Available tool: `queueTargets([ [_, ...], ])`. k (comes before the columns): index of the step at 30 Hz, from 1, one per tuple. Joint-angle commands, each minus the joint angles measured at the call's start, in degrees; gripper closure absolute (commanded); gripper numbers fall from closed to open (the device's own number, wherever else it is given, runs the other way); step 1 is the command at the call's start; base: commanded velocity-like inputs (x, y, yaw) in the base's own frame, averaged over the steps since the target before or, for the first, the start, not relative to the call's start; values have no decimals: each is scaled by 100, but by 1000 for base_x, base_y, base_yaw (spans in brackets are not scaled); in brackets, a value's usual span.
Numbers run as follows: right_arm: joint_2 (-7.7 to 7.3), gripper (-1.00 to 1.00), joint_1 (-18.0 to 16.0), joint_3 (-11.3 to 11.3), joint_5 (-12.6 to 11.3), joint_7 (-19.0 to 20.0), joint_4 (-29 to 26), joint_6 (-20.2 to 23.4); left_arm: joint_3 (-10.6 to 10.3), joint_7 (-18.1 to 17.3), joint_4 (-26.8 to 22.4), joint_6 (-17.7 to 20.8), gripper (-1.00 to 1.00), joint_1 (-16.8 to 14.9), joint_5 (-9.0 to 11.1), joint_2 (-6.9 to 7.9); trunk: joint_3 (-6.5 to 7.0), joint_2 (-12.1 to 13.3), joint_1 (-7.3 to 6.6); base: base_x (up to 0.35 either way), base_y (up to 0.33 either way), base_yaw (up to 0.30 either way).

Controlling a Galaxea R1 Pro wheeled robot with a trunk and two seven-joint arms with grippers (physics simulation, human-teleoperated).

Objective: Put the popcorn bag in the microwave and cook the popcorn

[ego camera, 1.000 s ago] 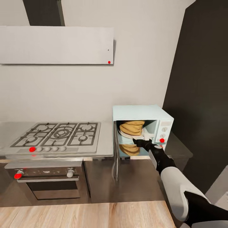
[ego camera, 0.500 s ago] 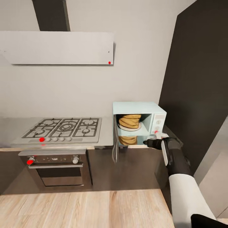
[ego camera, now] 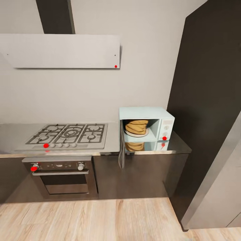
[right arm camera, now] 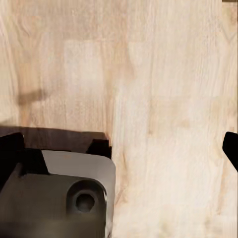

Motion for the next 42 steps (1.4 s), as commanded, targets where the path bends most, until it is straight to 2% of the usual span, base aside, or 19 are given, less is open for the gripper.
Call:
queueTargets([
  [1,-15,-100,265,-61,50,-26,28,-109,8,3,6,-20,-100,-1,28,-2,-7,-6,1,0,0,0],
  [2,-25,-100,428,-65,44,-46,38,-202,18,2,12,-23,-100,-1,28,-4,-7,-6,1,0,0,0],
  [8,-4,-100,858,-70,38,-66,49,-337,12,-43,69,25,-100,-1,45,3,-7,-6,1,149,0,0],
  [13,19,-100,1095,-75,37,-67,57,-376,11,-51,94,43,-100,-1,52,3,-7,-6,1,311,0,0],
  [16,29,-100,1220,-71,37,-67,58,-595,18,-47,94,44,-100,-1,54,3,-7,-6,1,321,0,0],
  [24,23,-100,1267,-70,44,-67,58,-668,18,-44,77,0,-100,-1,41,3,-7,-6,1,273,0,0],
  [27,18,-100,1340,-70,58,-67,58,-692,3,-14,-200,18,-100,-3,32,75,-7,-6,1,26,0,0],
  [29,18,-100,1376,-69,63,-68,58,-696,-4,-2,-1157,371,-100,-1,27,155,-7,-6,1,5,0,0],
  [31,19,-100,1383,-68,63,-88,58,-692,1,0,-2093,1013,-100,-1,22,175,-7,-6,1,1,0,0],
  [32,14,-100,1383,-69,64,-118,58,-694,3,1,-3051,1577,-100,-2,25,153,-7,-6,1,0,0,0],
  [33,7,-100,1384,-70,64,-128,58,-700,3,-1,-3571,1877,-100,-2,26,130,-7,-6,1,0,0,0],
  [34,-4,-100,1385,-70,64,-136,58,-710,3,-7,-4373,2326,-100,-3,32,99,-7,-6,1,0,0,0],
  [35,-7,-100,1386,-70,64,-142,58,-718,2,-29,-5406,2836,-100,-7,38,47,-7,-6,1,0,0,0],
  [36,-8,-100,1382,-70,62,-144,58,-720,0,-40,-6010,3067,-100,-20,54,-9,-7,-6,1,0,0,0],
  [37,-8,-100,1381,-70,58,-144,58,-721,-2,-44,-6289,3161,-100,-70,82,-55,-7,-6,1,0,0,0],
  [39,-7,-100,1382,-70,48,-145,57,-728,-8,-49,-6616,3275,-100,-438,164,-190,-7,-6,1,0,0,0],
  [40,12,-100,1384,-70,43,-149,58,-764,-27,-51,-6698,3315,-100,-922,207,-300,-7,-6,1,0,0,0],
  [41,21,-100,1385,-70,41,-153,58,-775,-37,-51,-6714,3325,-100,-1114,212,-324,-7,-6,1,0,0,0],
  [42,31,-100,1384,-72,39,-158,58,-781,-68,-53,-6727,3340,-100,-1472,217,-377,-7,-6,1,0,0,0],
])
